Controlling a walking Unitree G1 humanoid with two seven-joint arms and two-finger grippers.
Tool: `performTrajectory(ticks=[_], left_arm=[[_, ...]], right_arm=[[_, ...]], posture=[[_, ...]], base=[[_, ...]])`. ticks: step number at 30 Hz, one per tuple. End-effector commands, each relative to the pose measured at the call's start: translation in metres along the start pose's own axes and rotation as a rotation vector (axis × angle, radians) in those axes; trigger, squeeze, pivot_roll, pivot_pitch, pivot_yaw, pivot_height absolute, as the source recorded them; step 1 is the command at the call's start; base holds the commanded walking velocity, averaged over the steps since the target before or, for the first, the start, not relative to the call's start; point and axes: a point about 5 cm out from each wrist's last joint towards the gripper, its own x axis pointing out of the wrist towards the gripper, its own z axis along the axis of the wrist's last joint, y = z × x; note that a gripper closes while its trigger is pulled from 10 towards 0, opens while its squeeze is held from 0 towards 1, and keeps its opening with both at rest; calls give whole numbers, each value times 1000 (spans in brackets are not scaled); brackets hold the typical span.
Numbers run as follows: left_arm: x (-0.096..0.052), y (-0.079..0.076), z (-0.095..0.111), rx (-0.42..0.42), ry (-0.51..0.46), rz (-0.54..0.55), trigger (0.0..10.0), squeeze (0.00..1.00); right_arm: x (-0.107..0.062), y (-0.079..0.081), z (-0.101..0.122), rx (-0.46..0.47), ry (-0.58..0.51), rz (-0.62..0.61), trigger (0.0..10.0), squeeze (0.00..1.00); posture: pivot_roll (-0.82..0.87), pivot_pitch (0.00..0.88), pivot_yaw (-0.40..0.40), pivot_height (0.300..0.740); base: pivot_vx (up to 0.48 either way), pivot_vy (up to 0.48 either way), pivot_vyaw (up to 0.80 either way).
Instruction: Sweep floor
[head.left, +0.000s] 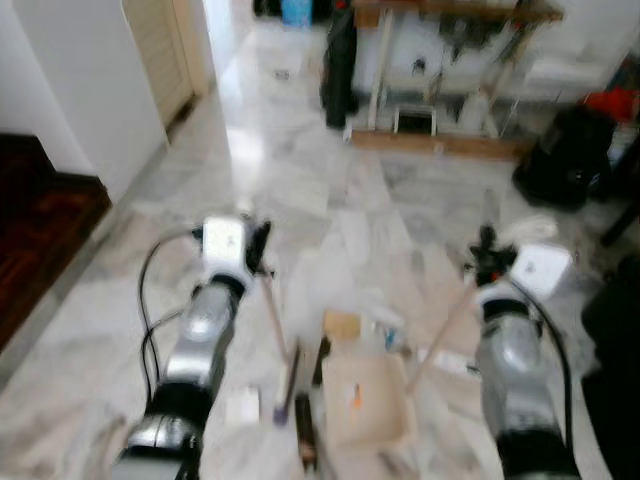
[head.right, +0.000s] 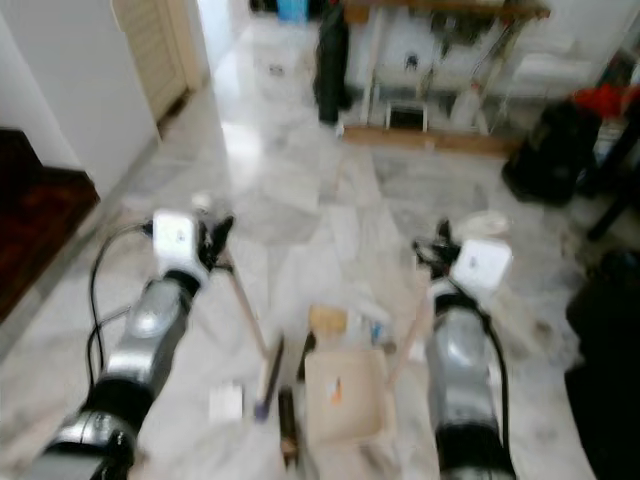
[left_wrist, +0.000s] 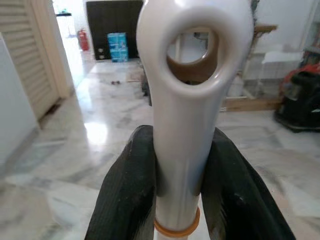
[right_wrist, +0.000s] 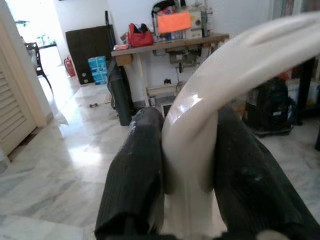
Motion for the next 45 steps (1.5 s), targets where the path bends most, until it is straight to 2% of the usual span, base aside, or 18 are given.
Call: performTrajectory(ticks=[1,7,29,38,45], left_arm=[[5,-8,10,-9,-45,-19,10000,0],[5,-7,10,-8,-47,-16,10000,0],[1,-11,5,3,-20,-56,10000,0],[0,-12,4,11,-18,-66,10000,0],[-1,-10,4,19,-14,-56,10000,0]], right_arm=[[2,-2,7,21,-29,-11,10000,0],[3,-2,7,18,-29,-9,10000,0],[-5,-10,-7,-8,20,-28,10000,0],[-5,-10,-8,-7,20,-29,10000,0],[-5,-10,-8,-8,23,-28,10000,0]], posture=[[72,36,11,740],[71,40,9,740],[74,53,7,740],[76,58,7,740],[77,61,6,740]], base=[[420,0,0],[357,0,0],[0,0,0],[-271,0,0],[0,0,0]])
